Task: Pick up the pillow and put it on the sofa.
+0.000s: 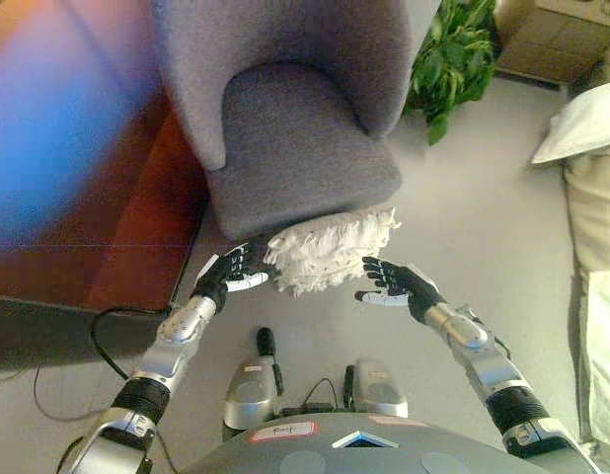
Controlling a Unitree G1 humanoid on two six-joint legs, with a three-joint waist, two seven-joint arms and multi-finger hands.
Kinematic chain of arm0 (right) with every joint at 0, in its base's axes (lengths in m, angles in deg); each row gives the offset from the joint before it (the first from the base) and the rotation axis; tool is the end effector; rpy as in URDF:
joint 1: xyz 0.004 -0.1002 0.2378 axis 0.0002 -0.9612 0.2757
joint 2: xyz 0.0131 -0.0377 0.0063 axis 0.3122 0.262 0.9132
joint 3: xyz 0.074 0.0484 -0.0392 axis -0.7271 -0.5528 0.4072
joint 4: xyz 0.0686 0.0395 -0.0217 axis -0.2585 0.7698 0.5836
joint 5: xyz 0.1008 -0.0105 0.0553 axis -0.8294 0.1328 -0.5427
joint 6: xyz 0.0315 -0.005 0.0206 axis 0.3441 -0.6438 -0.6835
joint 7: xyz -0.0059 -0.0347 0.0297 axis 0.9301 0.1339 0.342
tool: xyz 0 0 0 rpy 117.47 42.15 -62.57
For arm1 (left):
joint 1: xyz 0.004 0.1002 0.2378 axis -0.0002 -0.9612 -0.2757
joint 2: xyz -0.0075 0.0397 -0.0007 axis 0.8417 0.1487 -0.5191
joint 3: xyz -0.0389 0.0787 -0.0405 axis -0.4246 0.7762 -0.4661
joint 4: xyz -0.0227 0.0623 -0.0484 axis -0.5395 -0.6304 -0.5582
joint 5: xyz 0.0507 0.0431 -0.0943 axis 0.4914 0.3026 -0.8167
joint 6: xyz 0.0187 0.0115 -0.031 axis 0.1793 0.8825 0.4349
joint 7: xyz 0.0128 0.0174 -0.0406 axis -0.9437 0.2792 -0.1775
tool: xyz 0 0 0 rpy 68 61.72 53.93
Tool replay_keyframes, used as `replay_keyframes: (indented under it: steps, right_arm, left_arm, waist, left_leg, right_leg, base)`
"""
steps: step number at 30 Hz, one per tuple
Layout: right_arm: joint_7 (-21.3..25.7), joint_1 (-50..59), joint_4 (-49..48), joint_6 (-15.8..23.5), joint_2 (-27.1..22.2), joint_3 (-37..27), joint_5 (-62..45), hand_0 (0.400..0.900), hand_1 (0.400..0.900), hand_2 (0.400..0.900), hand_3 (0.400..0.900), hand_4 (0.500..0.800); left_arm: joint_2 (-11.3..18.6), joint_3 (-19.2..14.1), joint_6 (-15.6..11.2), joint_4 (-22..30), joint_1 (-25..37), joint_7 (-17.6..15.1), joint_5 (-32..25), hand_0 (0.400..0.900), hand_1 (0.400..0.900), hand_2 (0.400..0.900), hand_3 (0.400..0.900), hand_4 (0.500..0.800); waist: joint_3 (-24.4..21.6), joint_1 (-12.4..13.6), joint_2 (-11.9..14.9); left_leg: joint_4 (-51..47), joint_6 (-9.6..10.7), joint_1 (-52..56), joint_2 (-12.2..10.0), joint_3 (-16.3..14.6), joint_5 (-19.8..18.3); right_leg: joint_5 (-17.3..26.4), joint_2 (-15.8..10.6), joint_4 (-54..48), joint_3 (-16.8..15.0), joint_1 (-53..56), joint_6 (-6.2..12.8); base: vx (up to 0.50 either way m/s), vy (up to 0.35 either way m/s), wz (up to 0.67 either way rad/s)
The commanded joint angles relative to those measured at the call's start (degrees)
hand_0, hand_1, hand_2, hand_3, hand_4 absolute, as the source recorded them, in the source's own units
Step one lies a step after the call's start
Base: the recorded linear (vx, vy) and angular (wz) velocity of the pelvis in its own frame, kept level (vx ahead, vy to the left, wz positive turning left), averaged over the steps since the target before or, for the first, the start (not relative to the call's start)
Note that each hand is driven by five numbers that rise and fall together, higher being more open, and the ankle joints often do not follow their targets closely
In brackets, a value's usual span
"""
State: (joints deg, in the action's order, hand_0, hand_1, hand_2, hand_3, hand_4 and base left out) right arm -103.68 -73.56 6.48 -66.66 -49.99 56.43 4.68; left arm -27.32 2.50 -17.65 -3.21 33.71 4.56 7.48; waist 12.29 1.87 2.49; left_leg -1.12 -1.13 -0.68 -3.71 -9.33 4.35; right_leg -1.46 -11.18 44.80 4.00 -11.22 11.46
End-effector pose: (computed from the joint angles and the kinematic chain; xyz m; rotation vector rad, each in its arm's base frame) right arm 0.1824 -0.2191 -0.0289 -0.3337 0.5090 0.4019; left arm 0.1908 0.2206 -0.0280 0.1874 0.4702 -0.1756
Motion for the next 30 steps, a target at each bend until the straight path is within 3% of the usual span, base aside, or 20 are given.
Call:
replay_keyframes:
  steps: [1, 4, 7, 9, 11, 16, 19, 23, 30]
  right_arm:
    - [1.9, 5.7, -4.5, 4.2, -2.5, 0.1, 1.8, 0.900, 0.900, 0.900, 0.900, 0.800]
    - [4.6, 9.4, -3.8, 4.7, -4.1, 1.1, 5.8, 0.900, 0.900, 0.900, 0.900, 0.800]
    - [6.6, 11.9, -3.3, 4.5, -5.8, 1.6, 10.3, 0.900, 0.900, 0.900, 0.900, 0.800]
    - [6.9, 12.1, -4.4, 4.1, -7.2, 1.4, 14.3, 0.900, 0.900, 0.900, 0.900, 0.800]
    - [8.4, 13.1, -3.4, 4.4, -8.4, 1.6, 18.1, 0.900, 0.900, 0.900, 0.900, 0.800]
    - [10.6, 15.8, -2.3, 5.1, -11.3, 2.5, 23.1, 0.900, 0.900, 0.900, 0.900, 0.800]
    - [12.8, 18.1, -2.8, 5.5, -14.2, 2.7, 26.0, 0.900, 0.900, 0.900, 0.900, 0.800]
    - [17.1, 23.3, -1.7, 5.3, -18.2, 4.1, 30.8, 0.900, 0.900, 0.900, 0.900, 0.800]
    - [23.7, 34.0, 0.4, 4.3, -20.9, 7.3, 36.1, 0.900, 0.900, 0.900, 0.900, 0.800]
  left_arm:
    - [-0.9, -2.1, -4.7, 4.4, 2.4, -0.5, -2.0, 0.900, 0.900, 0.900, 0.900, 0.800]
    - [-1.3, -1.4, -5.3, 3.7, 4.6, -1.3, -2.4, 0.900, 0.900, 0.900, 0.900, 0.800]
    - [-1.2, -1.3, -5.7, 2.8, 6.7, -1.8, -2.3, 0.900, 0.900, 0.900, 0.900, 0.800]
    - [-0.8, -1.9, -5.6, 3.5, 7.0, -2.1, -2.6, 0.900, 0.900, 0.900, 0.900, 0.800]
    - [-1.6, -1.6, -6.0, 2.6, 8.3, -2.4, -2.9, 0.900, 0.900, 0.900, 0.900, 0.800]
    - [-2.8, -0.6, -6.5, 2.6, 9.3, -3.1, -4.0, 0.900, 0.900, 0.900, 0.900, 0.800]
    - [-3.3, 1.1, -6.5, 2.7, 11.3, -3.0, -5.0, 0.900, 0.900, 0.900, 0.900, 0.800]
    - [-4.1, 4.3, -7.0, 3.1, 14.8, -3.3, -6.5, 0.900, 0.900, 0.900, 0.900, 0.800]
    - [-4.0, 6.3, -7.7, 5.1, 17.6, -5.2, -9.0, 0.900, 0.900, 0.900, 0.900, 0.800]
  waist:
    - [1.2, -2.6, -1.5]
    - [2.7, -2.5, -1.8]
    - [3.4, -3.5, -0.5]
    - [3.4, -4.2, 0.2]
    - [3.4, -3.9, 1.2]
    - [4.3, -4.1, 0.3]
    - [6.5, -4.5, -0.9]
    - [9.4, -5.6, -1.5]
    - [13.3, -4.8, -1.7]
  left_leg:
    - [0.5, -2.5, -3.5, 4.2, 5.7, -1.2]
    - [0.1, -0.5, -2.7, 3.3, 6.8, -2.8]
    - [-1.0, 1.7, -1.5, 3.4, 8.6, -4.4]
    - [-1.2, 2.3, -0.6, 3.1, 9.7, -5.3]
    - [-0.4, 3.3, -0.5, 3.0, 10.8, -6.7]
    - [1.0, 5.5, -2.6, -0.9, 14.9, -6.7]
    - [1.2, 6.8, -5.9, -3.4, 15.7, -5.0]
    - [4.4, 7.0, -12.4, -5.3, 9.4, -3.0]
    - [14.8, 7.1, -23.7, -4.4, 8.7, -5.8]
  right_leg:
    - [1.6, 1.7, -10.9, 6.6, -0.4, -3.97]
    - [2.8, -3.9, -25.8, 7.7, -2.1, -3.23]
    - [12.7, -7.6, -41.8, 4.5, -2.6, 0.05]
    - [15.9, -7.7, -43.6, 1.3, -3.1, 1.20]
    - [16.1, -7.7, -44.8, 2.4, -2.2, 1.62]
    - [12.0, -5.6, -41.0, 6.3, -2.6, 0.51]
    - [8.1, -4.7, -36.2, 8.6, -5.5, -0.53]
    - [6.3, -5.6, -31.8, 11.4, -9.1, -1.13]
    - [5.2, -5.2, -24.3, 9.3, -20.1, -1.52]
  base:
    - [0.19, -0.064, 0.05]
    - [0.18, -0.165, 0.14]
    - [0.23, -0.275, 0.49]
    - [0.24, -0.239, 0.55]
    - [0.22, -0.259, 0.54]
    - [0.09, -0.274, 0.68]
    - [-0.06, -0.237, 0.76]
    - [-0.10, -0.146, 0.60]
    - [-0.09, -0.047, -0.06]
